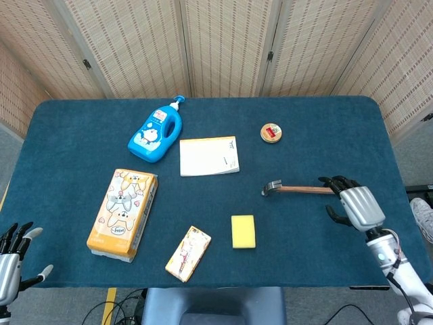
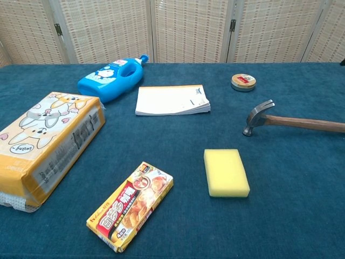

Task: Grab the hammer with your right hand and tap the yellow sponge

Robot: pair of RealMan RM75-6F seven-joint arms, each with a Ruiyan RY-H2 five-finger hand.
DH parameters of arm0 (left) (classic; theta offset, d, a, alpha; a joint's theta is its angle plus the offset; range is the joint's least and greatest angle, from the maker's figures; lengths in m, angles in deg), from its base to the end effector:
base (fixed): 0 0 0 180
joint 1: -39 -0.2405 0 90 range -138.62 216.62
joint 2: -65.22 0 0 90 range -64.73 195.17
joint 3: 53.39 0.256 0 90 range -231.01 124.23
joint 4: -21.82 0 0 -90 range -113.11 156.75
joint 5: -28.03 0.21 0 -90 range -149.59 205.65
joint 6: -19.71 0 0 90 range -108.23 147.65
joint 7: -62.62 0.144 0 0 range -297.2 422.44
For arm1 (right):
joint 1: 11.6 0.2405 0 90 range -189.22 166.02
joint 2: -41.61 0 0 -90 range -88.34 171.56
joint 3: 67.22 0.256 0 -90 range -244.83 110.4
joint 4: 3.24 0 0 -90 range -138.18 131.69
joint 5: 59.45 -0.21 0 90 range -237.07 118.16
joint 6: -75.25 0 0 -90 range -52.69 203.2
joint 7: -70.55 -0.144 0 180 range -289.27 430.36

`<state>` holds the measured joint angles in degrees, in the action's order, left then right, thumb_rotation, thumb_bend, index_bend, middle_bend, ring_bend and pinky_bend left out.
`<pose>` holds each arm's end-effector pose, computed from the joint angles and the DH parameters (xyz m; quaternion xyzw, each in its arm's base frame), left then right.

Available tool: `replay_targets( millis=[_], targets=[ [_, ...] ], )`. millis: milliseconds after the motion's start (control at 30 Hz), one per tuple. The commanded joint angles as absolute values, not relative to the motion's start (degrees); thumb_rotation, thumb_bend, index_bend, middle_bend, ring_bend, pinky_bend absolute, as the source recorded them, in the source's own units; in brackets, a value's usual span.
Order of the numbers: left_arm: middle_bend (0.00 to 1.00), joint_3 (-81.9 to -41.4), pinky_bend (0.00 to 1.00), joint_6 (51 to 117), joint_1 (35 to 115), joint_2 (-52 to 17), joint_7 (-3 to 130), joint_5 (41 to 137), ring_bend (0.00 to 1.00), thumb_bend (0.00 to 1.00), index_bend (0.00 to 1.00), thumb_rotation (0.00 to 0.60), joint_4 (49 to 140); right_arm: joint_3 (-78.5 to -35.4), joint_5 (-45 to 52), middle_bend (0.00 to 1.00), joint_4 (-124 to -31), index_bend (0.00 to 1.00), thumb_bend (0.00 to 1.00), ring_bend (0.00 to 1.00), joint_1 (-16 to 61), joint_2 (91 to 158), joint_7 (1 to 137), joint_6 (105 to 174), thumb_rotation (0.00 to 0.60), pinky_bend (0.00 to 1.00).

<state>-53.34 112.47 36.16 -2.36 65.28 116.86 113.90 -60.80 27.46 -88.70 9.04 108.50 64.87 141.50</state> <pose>-0.3168 0.1281 0.1486 -0.5642 -0.3949 -0.3841 0.6150 -0.2800 -0.2771 0.1220 0.6873 -0.3826 0.3843 0.4833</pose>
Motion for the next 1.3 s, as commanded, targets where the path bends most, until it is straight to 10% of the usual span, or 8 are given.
replay_targets(
  millis=[33,500,1300],
  targets=[
    [0.16,-53.3,0.16,112.5,36.0,-2.2,65.1,116.8,0.06,0.20,0.23,0.600,113.7,-59.3,24.4,0.31,-85.6,0.20,0.35,0.21,13.2,111.9,67.2,136.0,0.600,0.32],
    [0.16,-53.2,0.16,112.7,35.5,-1.7,64.8,116.5,0.06,0.20,0.23,0.600,113.7,-57.7,18.3,0.28,-75.3,0.20,0.16,0.13,21.1,121.4,72.0,126.8,0.600,0.22],
    [0.16,-53.4,0.16,111.9,35.7,-2.2,64.9,116.2,0.06,0.20,0.23,0.600,113.0,-59.4,15.8,0.38,-63.4,0.34,0.34,0.13,24.3,130.3,69.6,122.5,0.600,0.22]
  ],
)
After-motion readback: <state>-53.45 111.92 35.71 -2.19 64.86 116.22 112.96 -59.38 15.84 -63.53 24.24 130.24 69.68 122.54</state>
